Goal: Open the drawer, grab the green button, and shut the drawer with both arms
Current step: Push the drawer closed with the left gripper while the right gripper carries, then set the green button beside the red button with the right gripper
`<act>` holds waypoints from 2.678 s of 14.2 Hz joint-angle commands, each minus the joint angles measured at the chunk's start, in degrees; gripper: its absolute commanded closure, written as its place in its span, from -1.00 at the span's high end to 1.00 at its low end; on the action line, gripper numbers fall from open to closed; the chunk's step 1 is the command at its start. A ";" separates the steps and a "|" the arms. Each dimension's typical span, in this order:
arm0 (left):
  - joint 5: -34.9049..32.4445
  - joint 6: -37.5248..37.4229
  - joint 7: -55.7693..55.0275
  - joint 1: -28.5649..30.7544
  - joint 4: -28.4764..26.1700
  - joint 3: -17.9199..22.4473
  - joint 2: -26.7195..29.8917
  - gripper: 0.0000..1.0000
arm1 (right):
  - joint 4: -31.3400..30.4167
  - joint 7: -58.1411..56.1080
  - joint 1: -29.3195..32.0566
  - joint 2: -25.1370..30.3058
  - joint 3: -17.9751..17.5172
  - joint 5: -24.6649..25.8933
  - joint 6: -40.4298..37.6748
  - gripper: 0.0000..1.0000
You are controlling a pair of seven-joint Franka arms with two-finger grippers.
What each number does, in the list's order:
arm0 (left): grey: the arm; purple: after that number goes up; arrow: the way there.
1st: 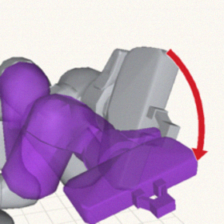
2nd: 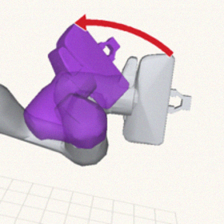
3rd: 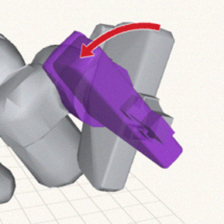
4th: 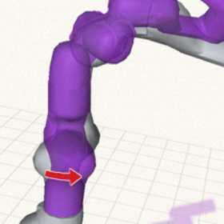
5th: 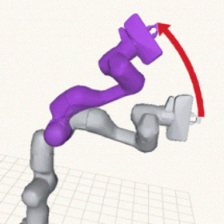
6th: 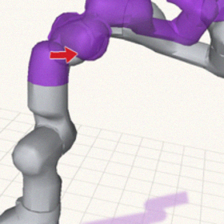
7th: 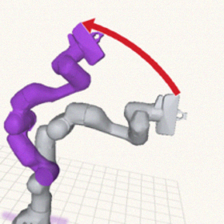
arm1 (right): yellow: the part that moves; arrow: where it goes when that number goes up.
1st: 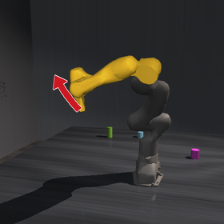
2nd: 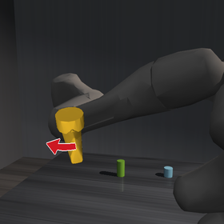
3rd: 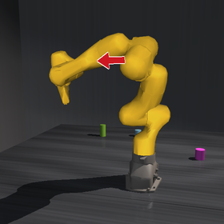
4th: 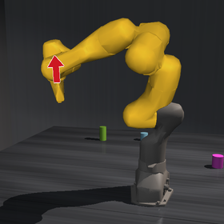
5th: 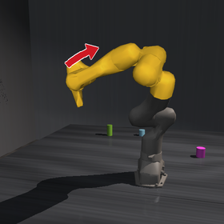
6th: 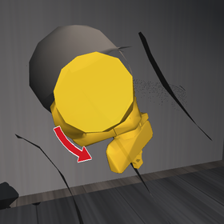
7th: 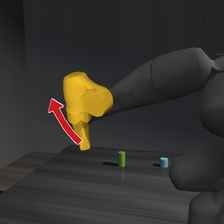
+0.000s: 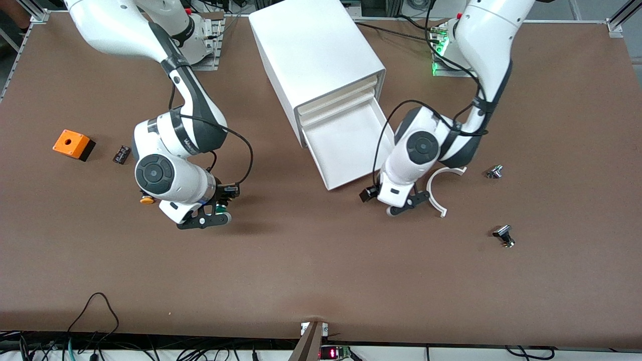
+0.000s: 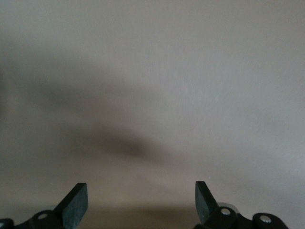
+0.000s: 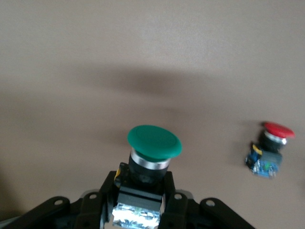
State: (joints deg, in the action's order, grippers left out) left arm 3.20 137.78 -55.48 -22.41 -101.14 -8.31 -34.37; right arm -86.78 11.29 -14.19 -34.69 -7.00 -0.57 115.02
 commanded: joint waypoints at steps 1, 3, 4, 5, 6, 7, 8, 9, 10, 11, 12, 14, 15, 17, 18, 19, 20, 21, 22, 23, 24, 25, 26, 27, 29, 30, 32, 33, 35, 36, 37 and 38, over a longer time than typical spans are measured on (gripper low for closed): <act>0.06 1.35 -2.00 -2.20 -2.48 0.84 1.06 0.99 | -10.32 -4.69 1.62 4.11 -0.03 -0.39 7.74 -1.00; -0.03 1.35 -2.97 -3.77 -3.35 0.67 1.15 0.99 | -15.06 -5.74 1.97 3.93 0.58 -0.31 13.79 -1.00; -0.03 0.74 -2.88 -4.48 -3.36 0.58 1.15 0.99 | -17.17 -7.23 2.06 3.67 1.02 -0.31 16.78 -1.00; -0.03 0.47 -2.36 -4.66 -3.53 0.49 1.24 0.99 | -19.02 -7.76 2.14 3.23 1.46 -0.31 19.60 -1.00; -0.03 -0.31 -2.27 -5.27 -3.62 0.41 1.33 0.99 | -20.17 -7.77 2.23 2.53 1.55 -0.31 21.45 -1.00; -0.03 -2.06 -2.18 -6.50 -3.45 0.32 1.41 0.99 | -20.44 -7.68 2.23 2.00 1.55 -0.31 21.73 -1.00; -0.03 -2.77 -2.61 -7.20 -3.45 0.32 1.50 0.99 | -20.36 -6.90 2.32 1.48 1.55 -0.39 21.65 -1.00; -0.03 -3.04 -3.05 -7.38 -3.53 -0.21 1.50 0.99 | -20.36 -6.63 2.50 1.47 1.64 -0.39 21.65 -0.75; 0.06 -3.57 -3.15 -7.47 -3.54 -1.25 1.42 0.99 | -20.19 -6.54 2.50 1.47 1.64 -0.39 21.47 -0.37; 0.06 -4.09 -3.32 -7.47 -3.54 -1.79 1.41 0.99 | -20.18 -6.54 2.58 1.47 1.64 -0.39 21.47 -0.14; 0.06 -5.06 -3.41 -7.56 -3.45 -2.05 1.59 0.99 | -20.01 -6.54 2.67 1.47 1.64 -0.39 21.56 0.23; 0.58 -6.90 -3.67 -7.91 -3.27 -3.45 2.11 0.99 | -19.66 -6.63 2.76 1.47 1.64 -0.39 21.47 0.74; 0.67 -7.78 -3.67 -7.91 -3.36 -3.64 2.38 0.99 | -19.31 -6.89 2.76 1.73 1.81 -0.39 21.38 0.98; 0.93 -8.67 -3.76 -8.26 -3.27 -3.99 2.47 0.99 | -17.64 -7.68 3.20 2.61 2.95 -0.39 19.55 0.98; 0.94 -8.67 -3.76 -8.27 -3.36 -4.86 2.38 0.99 | -16.42 -7.86 3.55 3.48 3.39 -0.39 17.88 0.98; 0.94 -8.76 -4.02 -8.27 -3.53 -5.22 2.38 0.99 | -14.75 -7.94 3.90 4.10 4.18 -0.31 15.08 0.98; 0.94 -8.76 -5.07 -8.53 -3.53 -5.39 2.38 0.99 | -12.47 -7.86 3.90 4.80 4.97 -0.39 11.31 0.98; 0.94 -8.76 -5.69 -8.53 -3.54 -6.27 2.29 0.99 | -10.10 -7.77 3.90 5.68 5.76 -0.39 7.27 0.98; 1.02 -8.76 -5.78 -8.44 -3.54 -6.88 2.21 0.99 | -8.08 -7.68 3.90 6.56 6.29 -0.39 4.01 0.98; 1.02 -8.93 -5.70 -8.44 -3.54 -6.98 2.21 0.99 | -6.49 -7.68 3.90 7.61 6.56 -0.39 1.72 0.98; 1.46 -9.98 -5.61 -8.53 -3.45 -7.07 2.21 0.99 | -5.43 -7.77 3.90 9.01 6.91 -0.31 -0.13 0.98; 2.94 -11.03 -5.43 -8.62 -3.27 -7.07 2.21 0.99 | -4.72 -8.03 3.90 10.42 7.00 -0.31 -1.19 0.98; 4.26 -11.39 -4.91 -8.70 -3.36 -7.07 2.21 0.99 | -4.02 -8.03 3.90 11.83 7.35 -0.31 -2.16 0.98; 4.71 -11.48 -4.90 -8.71 -3.45 -7.76 2.12 0.99 | -3.66 -8.12 3.90 13.49 7.53 -0.31 -3.39 0.98; 4.80 -11.48 -5.61 -8.62 -3.45 -8.47 1.86 0.99 | -3.57 -8.30 3.90 17.01 7.70 0.48 -4.02 0.98; 5.32 -11.66 -5.61 -8.53 -3.53 -8.65 1.77 0.99 | -3.57 -8.30 3.90 18.59 7.96 0.49 -4.45 0.98; 7.26 -12.71 -5.26 -8.71 -3.45 -8.65 1.50 0.99 | -2.53 -8.12 3.90 21.06 8.05 0.66 -7.08 0.98; 7.61 -12.89 -5.26 -8.71 -3.45 -8.65 1.50 0.99 | -0.60 -7.69 3.90 21.42 8.14 0.57 -10.23 0.98; 8.84 -13.67 -4.91 -8.79 -3.45 -8.65 1.41 0.99 | 4.14 -6.20 3.82 21.51 9.36 0.57 -17.52 0.98; 9.72 -13.85 -4.82 -8.79 -3.45 -8.65 1.33 0.99 | 5.12 -4.36 3.73 21.51 9.89 0.57 -19.64 0.98; 9.72 -13.94 -4.82 -8.88 -3.45 -8.65 1.33 0.99 | 5.91 -3.21 3.73 22.64 9.90 0.57 -20.10 0.98; 9.81 -13.86 -4.73 -8.88 -3.36 -8.82 1.24 0.99 | 5.92 -2.68 3.73 24.39 9.90 0.57 -20.10 0.98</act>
State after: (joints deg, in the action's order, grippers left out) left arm 11.35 124.64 -60.66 -30.87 -103.92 -16.96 -33.71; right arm -82.60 6.35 -10.39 -12.15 2.82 -0.40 96.95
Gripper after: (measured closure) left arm 0.000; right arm 0.004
